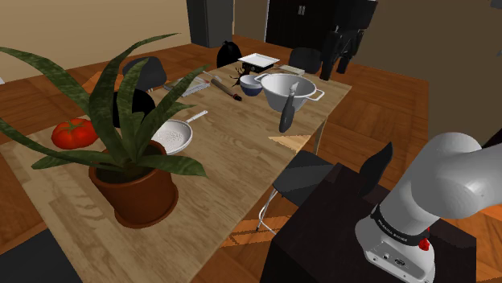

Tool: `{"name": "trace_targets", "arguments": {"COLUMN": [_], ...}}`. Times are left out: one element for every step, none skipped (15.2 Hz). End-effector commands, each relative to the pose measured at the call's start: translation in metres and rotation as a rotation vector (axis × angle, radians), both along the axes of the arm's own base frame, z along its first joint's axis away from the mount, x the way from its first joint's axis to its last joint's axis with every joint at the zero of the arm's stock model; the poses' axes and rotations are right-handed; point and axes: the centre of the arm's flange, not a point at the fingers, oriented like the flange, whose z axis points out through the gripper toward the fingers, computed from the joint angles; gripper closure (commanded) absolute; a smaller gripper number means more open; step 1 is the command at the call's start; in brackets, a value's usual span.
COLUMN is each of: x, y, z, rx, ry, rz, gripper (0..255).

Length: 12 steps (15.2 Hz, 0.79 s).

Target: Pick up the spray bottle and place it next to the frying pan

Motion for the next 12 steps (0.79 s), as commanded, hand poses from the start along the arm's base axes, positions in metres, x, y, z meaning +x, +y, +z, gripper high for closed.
{"name": "trace_targets", "arguments": {"x": [0.0,0.014,0.028,0.041,0.054,0.067,0.08,0.092,0.104,0.116,0.127,0.138], "y": [0.0,-0.004,-0.009,-0.014,-0.02,-0.026,-0.032,-0.039,-0.047,-0.055,-0.063,-0.071], "z": [0.0,-0.004,-0.009,-0.013,-0.018,-0.024,-0.029,-0.035,-0.04,-0.047,-0.053,-0.059], "rx": [0.0,0.01,0.02,0.03,0.04,0.05,0.06,0.07,0.08,0.09,0.099,0.109], "ry": [0.0,0.013,0.026,0.039,0.052,0.065,0.078,0.091,0.104,0.117,0.13,0.143], "rz": [0.0,-0.038,-0.076,-0.114,-0.152,-0.19,-0.228,-0.266,-0.304,-0.342,-0.38,-0.418], "gripper": [0,0,0,0,0,0,0,0,0,0,0,0]}}
